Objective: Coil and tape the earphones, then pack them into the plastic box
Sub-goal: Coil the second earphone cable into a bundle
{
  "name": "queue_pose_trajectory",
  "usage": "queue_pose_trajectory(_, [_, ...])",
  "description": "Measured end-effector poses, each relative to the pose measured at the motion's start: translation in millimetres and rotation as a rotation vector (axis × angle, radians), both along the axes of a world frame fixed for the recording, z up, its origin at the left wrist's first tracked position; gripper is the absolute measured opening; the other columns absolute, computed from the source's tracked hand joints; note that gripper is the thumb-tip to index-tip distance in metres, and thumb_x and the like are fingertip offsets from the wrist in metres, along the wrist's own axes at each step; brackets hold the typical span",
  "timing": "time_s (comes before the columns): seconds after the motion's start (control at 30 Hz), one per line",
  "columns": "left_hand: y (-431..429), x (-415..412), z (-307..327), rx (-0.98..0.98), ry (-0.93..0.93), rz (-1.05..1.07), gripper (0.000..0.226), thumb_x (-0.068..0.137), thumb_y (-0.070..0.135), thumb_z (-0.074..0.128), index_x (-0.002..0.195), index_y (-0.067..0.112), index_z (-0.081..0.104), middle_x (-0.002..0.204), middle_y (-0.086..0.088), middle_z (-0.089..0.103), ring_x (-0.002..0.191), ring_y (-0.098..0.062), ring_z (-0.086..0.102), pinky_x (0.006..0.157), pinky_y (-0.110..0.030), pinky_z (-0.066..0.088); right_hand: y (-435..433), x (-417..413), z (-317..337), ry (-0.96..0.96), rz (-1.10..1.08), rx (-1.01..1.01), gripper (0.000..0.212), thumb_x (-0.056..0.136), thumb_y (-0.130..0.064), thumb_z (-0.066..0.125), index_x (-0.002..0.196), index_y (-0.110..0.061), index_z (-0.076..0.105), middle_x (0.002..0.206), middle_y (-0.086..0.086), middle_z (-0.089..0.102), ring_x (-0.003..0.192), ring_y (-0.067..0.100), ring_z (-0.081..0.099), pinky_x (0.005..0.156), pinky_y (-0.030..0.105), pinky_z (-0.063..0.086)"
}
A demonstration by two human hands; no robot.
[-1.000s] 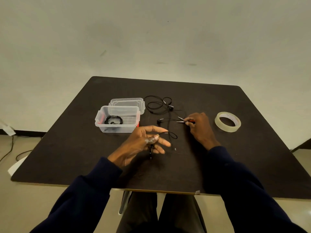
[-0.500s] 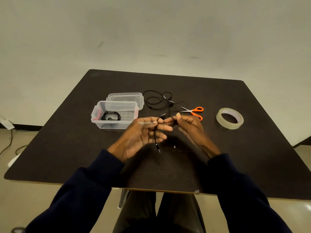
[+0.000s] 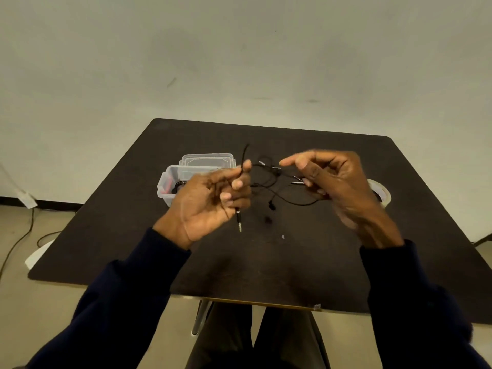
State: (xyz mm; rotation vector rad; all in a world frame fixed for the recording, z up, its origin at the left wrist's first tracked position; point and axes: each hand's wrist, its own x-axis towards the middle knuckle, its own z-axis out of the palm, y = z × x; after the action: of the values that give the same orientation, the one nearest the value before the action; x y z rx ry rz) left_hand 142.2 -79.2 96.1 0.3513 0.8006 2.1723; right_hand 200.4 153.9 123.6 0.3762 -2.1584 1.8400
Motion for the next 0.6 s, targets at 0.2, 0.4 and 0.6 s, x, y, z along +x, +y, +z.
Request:
queue_pose_trajectory(0.2, [9.2,9.7,-30.3,-0.046,-0.149,-0.047,0.024,0.107,0.016,0.036,0.094,0.013,0.055,0.067,0.004,0.045,0.049,-0.005,0.039,0.052,-0.017,0.030,-1.3,12.6,-14.1,-0.059,-0.142,0.104,0.015,0.094,-0.013,0.070,0.097,-0.001,0.079,0.065,-0.014,0.070,0.058,-0.003,0.060,0.057,0.009,0.041])
queue_pose_trajectory(0.4, [19.1,17.6,-36.1,-0.159,-0.202,0.014,0.018,0.104,0.012,0.044,0.096,0.009,0.060,0.073,0.000,0.053,0.053,-0.005,0.044,0.050,-0.015,0.037,7.0,-6.0,-51.0,-0.207,-0.204,0.106,0.046,0.088,-0.016,0.080,0.131,-0.016,0.065,0.094,0.005,0.073,0.082,0.021,0.071,0.079,0.026,0.056])
queue_pose_trajectory(0.6, [17.0,11.6,-36.6,-0.309,-0.112,0.159,0.016,0.104,0.014,0.050,0.103,0.006,0.064,0.068,-0.001,0.056,0.041,-0.002,0.041,0.036,-0.013,0.032,7.2,-22.9,-49.6,0.008,-0.253,0.520,0.075,0.088,-0.011,0.079,0.151,-0.032,0.044,0.121,-0.007,0.065,0.094,0.009,0.069,0.076,0.021,0.059])
